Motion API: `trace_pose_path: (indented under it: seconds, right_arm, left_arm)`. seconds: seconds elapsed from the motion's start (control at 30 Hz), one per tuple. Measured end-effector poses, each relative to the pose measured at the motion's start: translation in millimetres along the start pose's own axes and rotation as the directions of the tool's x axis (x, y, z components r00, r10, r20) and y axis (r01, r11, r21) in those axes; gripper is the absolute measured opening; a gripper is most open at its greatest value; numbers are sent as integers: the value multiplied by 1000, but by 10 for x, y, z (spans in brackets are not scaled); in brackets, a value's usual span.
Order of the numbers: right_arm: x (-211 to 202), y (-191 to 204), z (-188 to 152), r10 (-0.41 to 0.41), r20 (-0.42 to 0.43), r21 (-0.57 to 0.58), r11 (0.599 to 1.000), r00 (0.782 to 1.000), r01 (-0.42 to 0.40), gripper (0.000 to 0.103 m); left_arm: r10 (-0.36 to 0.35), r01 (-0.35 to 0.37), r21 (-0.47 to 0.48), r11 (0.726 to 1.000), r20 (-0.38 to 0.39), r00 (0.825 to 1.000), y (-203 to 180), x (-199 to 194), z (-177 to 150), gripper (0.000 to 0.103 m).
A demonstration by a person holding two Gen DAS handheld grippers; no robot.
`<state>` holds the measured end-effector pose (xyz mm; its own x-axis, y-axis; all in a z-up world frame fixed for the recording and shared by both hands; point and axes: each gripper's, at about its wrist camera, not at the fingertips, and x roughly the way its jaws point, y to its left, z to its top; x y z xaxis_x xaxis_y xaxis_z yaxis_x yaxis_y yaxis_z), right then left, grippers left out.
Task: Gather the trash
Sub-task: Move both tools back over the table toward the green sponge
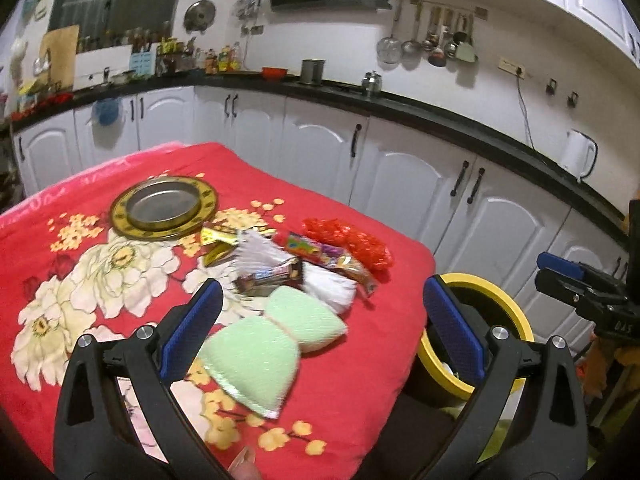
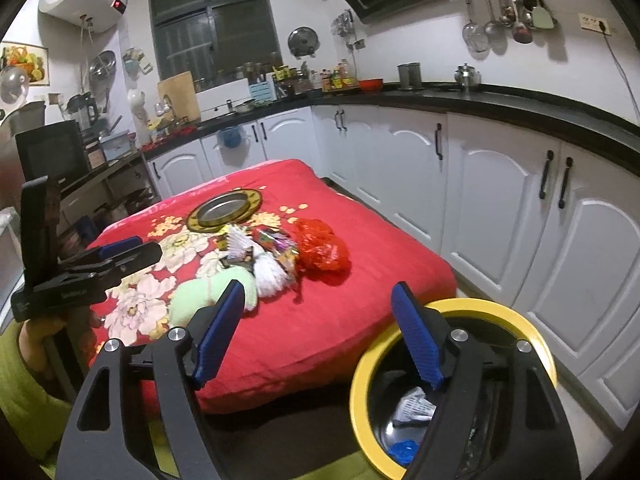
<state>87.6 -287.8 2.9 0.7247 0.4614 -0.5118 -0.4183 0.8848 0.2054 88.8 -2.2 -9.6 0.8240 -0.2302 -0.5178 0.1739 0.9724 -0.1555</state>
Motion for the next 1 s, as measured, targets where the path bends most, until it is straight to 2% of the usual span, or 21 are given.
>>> trace_pose_path:
  seconds: [0.23,0.53,0.77,1.0]
  right_arm:
    - [196,186,158,41,-9,-29,999,999,-42,73]
    - [620,352,220,46,-47,-76,996,998,-50,73]
    - [1115,338,183,2,-108,-86,996,994,-11,73]
    - [1581,270,68,-26,-196,-97,995,980,6,50]
  left_arm:
    - [32,-32,-20,999,-35,999,323,34,8,92]
    - [-36,35,-8,999,-96,995,539,264,-104,92]
    - [-80,86,31,996,-142,987,519,505,-184,92]
    - [-80,106,116,988,-203,976,413,706,-325,92]
